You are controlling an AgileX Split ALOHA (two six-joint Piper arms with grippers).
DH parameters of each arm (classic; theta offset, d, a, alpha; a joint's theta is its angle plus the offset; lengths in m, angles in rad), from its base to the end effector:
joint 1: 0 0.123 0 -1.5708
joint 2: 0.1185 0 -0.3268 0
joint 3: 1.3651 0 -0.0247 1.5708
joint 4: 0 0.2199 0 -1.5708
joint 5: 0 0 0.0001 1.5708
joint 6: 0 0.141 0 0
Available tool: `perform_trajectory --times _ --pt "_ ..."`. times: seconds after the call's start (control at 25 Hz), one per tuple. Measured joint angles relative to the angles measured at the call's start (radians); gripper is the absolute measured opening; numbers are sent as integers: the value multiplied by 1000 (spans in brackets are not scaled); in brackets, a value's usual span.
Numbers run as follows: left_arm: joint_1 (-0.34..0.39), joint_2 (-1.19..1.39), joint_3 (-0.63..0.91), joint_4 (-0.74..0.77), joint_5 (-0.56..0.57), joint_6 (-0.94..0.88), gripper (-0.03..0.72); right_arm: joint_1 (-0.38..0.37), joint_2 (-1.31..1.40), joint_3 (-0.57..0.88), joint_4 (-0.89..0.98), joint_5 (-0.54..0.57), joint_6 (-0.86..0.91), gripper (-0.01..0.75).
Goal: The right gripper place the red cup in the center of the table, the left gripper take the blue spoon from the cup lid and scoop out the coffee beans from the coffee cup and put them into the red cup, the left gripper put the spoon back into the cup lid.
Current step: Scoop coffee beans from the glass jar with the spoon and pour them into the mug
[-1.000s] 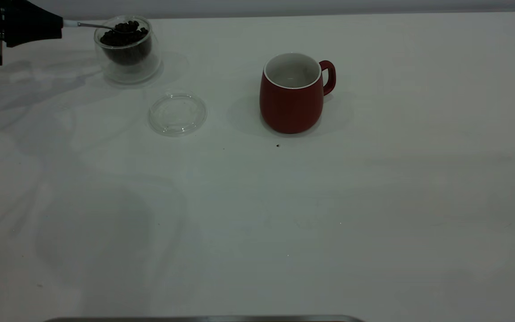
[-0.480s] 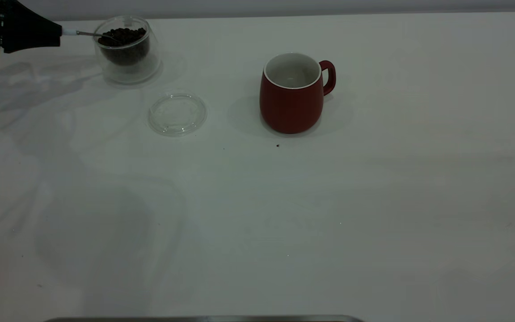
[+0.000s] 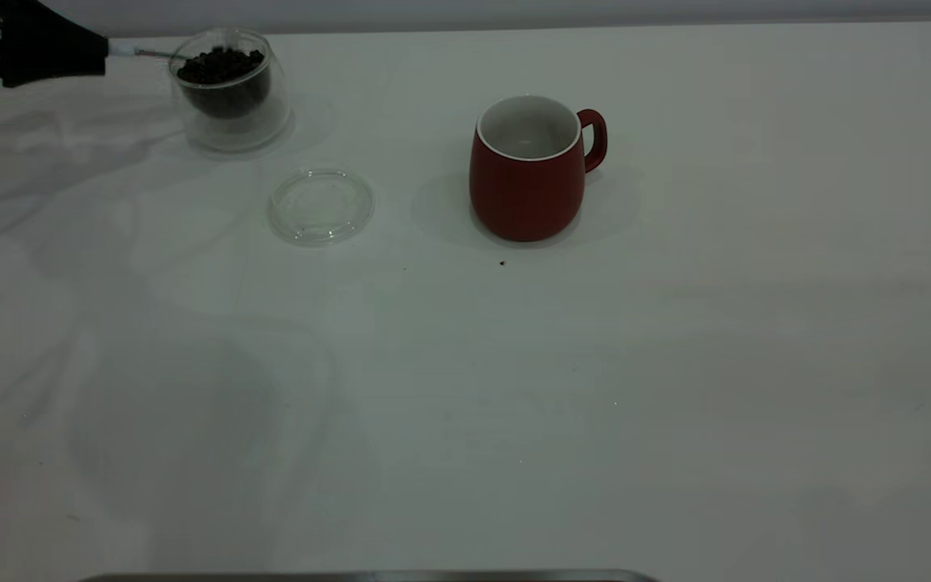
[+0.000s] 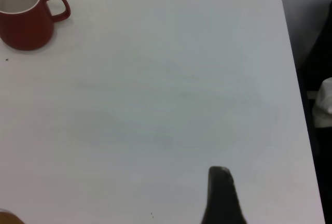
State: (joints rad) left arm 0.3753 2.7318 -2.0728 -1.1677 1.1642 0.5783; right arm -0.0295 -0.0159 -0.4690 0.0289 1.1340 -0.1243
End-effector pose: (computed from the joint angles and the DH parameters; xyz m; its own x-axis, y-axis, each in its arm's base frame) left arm 0.5374 0.0836 0.0458 -0.8872 -0.4465 -0.1158 -0.1456 0.5094 -0.8481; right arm -0.0342 0.0047 0.2211 -0.5299 -0.0962 -0.8426 -0.0523 0.9954 -0.0808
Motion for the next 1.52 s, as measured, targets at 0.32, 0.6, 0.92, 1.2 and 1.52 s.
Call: perform_trajectory --times 0.32,0.6,0.92,1.2,1.52 --pt "0 -17 0 -12 0 -7 122 0 0 0 0 0 0 550" --pt "0 -17 0 21 0 -36 122 0 0 0 0 0 0 550" --pt "0 -18 0 33 0 -48 122 0 0 0 0 0 0 550" --pt "-10 -19 0 16 0 -48 122 0 0 0 0 0 0 550" --pt "-18 -51 0 1 0 -49 122 0 0 0 0 0 0 550"
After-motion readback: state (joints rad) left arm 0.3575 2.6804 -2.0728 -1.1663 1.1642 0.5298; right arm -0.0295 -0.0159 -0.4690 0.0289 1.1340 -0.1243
